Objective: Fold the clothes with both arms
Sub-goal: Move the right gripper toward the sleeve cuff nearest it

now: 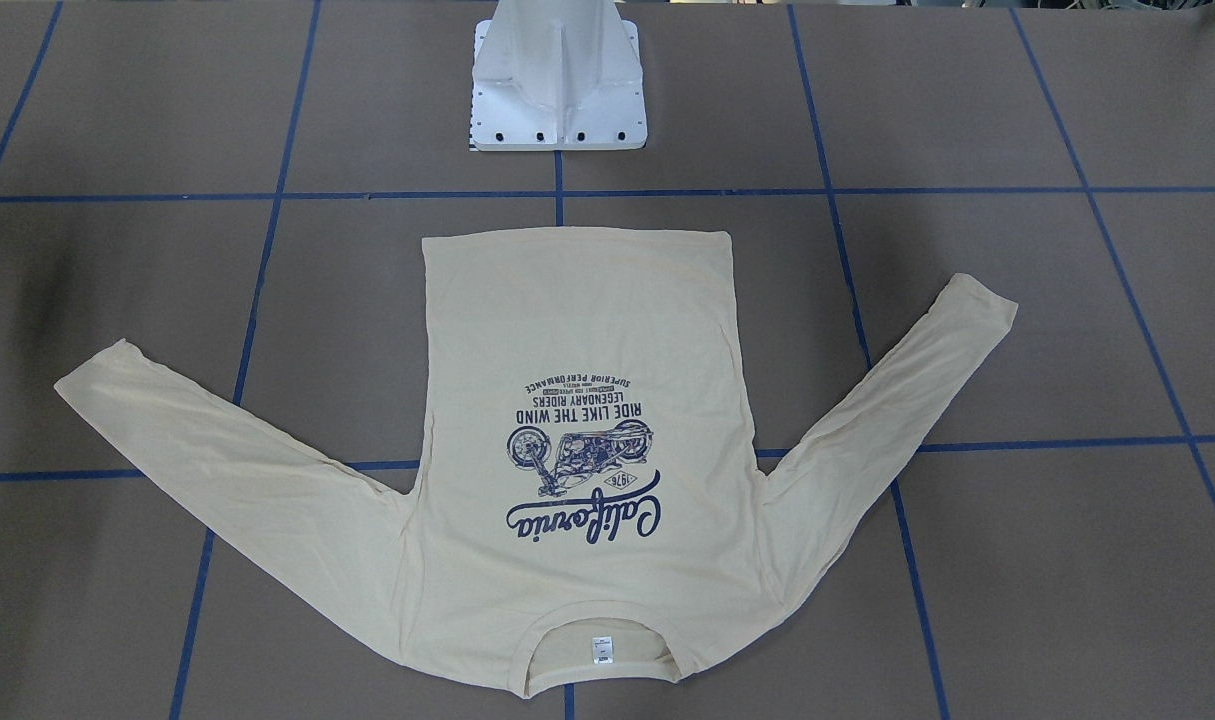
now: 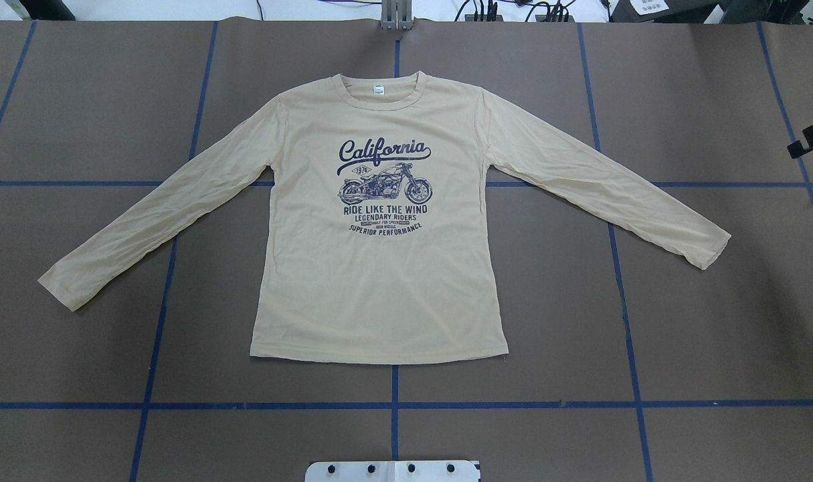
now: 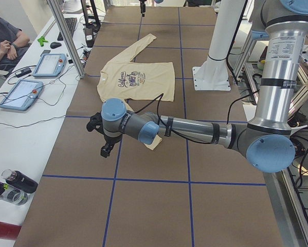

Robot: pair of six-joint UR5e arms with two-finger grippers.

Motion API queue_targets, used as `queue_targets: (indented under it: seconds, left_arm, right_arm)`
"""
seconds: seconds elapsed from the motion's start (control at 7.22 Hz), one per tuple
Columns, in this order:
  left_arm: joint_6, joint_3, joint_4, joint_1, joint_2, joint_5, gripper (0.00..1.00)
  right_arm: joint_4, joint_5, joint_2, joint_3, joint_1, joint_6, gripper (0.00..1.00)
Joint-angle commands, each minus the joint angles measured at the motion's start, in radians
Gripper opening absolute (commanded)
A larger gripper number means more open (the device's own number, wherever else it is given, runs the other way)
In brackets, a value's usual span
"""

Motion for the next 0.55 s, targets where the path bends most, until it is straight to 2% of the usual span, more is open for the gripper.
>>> queue_targets:
  seconds: [0.0,0.28,0.42]
  left_arm:
    - [-0.105,0.012,-0.111,0.001,0.014,0.0,1.0]
    - [-0.123,0.002,-0.111,0.001,0.014,0.0,1.0]
    - [-0.124,0.001,-0.111,0.001,0.014,-0.001,1.0]
  right_arm:
    - [0.19,-0.021,-0.006,-0.07,-0.099,0.206,1.0]
    - [0.304,-0.098,-0.006,-0.114,-0.175,0.326,1.0]
    - [0.306,-0.1,-0.007,-0.114,-0.187,0.343,1.0]
